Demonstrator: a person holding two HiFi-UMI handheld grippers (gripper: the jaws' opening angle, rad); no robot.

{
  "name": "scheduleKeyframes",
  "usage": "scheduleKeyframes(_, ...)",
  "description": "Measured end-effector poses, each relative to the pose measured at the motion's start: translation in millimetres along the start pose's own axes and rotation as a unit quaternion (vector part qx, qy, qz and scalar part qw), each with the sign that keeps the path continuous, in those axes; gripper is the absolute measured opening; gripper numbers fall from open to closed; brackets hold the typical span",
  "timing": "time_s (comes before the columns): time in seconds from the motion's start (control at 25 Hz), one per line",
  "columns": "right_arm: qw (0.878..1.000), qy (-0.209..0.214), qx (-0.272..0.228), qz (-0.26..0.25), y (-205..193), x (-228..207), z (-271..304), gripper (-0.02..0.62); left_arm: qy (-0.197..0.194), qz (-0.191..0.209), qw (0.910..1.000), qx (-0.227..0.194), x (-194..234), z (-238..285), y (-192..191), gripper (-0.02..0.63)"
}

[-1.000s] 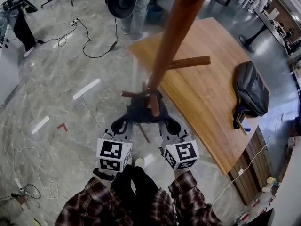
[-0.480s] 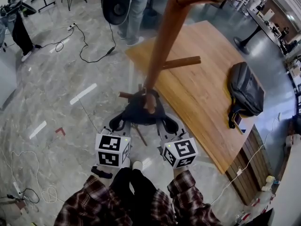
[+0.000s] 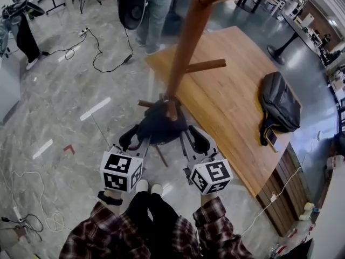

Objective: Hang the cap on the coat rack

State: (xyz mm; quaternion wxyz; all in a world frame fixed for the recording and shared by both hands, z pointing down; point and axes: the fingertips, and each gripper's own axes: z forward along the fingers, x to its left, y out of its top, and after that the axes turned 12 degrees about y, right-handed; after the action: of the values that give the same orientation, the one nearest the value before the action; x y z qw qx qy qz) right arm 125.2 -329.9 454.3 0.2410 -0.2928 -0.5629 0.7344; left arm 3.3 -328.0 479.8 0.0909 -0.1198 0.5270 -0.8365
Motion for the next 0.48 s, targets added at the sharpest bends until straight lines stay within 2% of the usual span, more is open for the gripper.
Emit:
scheduleKeyframes(0.32,1.0,0.001,-0.011,-0.001,15.5,22.9,-28.2,0.089,-0.007,0.005,0.9999,-0.011,-10.1,-36.8,10.7,0.135)
scheduleKeyframes(0.48,1.0,0.008,-0.02,-0.005,27.1,35.0,-35.8,0.089,-0.025,0.017,0.9994,-0.015,-21.1,-55.8,18.4,0.135)
